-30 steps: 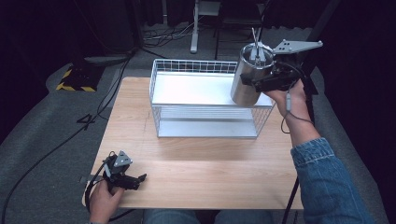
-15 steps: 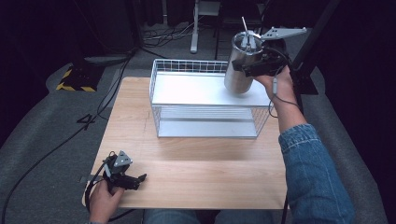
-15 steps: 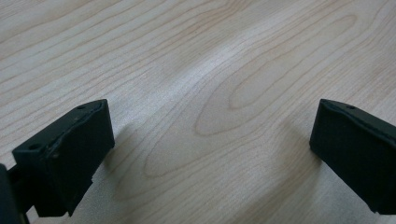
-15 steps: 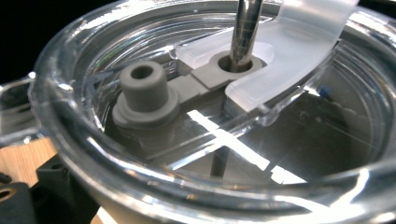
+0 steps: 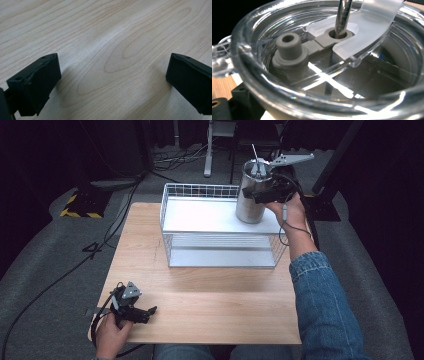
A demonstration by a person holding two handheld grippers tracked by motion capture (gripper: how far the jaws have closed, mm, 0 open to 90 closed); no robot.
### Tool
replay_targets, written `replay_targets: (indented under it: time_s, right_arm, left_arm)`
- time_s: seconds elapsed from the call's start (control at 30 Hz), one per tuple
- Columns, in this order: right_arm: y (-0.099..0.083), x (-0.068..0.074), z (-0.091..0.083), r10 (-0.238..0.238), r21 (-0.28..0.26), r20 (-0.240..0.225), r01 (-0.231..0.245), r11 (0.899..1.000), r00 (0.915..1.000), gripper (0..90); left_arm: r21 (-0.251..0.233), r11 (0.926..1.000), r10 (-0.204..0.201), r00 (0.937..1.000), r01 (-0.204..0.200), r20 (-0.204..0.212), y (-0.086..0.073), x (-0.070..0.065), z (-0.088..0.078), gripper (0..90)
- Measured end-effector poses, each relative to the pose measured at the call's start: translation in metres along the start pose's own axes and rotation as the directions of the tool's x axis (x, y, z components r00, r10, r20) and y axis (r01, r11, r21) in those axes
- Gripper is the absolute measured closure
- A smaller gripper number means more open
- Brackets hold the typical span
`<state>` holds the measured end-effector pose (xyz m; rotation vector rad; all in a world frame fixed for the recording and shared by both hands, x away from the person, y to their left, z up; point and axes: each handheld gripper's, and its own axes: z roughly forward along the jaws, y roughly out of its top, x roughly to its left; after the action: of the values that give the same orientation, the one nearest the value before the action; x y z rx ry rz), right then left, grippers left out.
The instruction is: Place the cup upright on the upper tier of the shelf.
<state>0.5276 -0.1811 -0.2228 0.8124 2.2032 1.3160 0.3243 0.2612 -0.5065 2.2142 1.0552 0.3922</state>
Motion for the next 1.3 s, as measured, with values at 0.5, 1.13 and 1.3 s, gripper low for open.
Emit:
replay_targets:
  time_s: [0.5,1.13,1.3]
  right_arm:
    - [-0.005,0.000,0.008,0.008,0.017,-0.013,-0.008,1.000,0.9999,3.7]
    - [-0.014,-0.008,0.007,0.070,-0.028,-0.025,-0.070,0.997,0.9973,3.5]
    - [-0.015,-0.009,0.007,0.069,-0.033,-0.032,-0.070,0.997,0.9971,3.0]
  left_arm:
    - [0.001,1.0000,-0.001,1.0000,0.001,0.002,0.000,0.000,0.000,0.2]
    - [0.000,1.0000,0.000,1.0000,0.000,0.000,0.000,0.000,0.000,0.2]
    - [0.000,1.0000,0.000,1.0000,0.000,0.000,0.000,0.000,0.000,0.2]
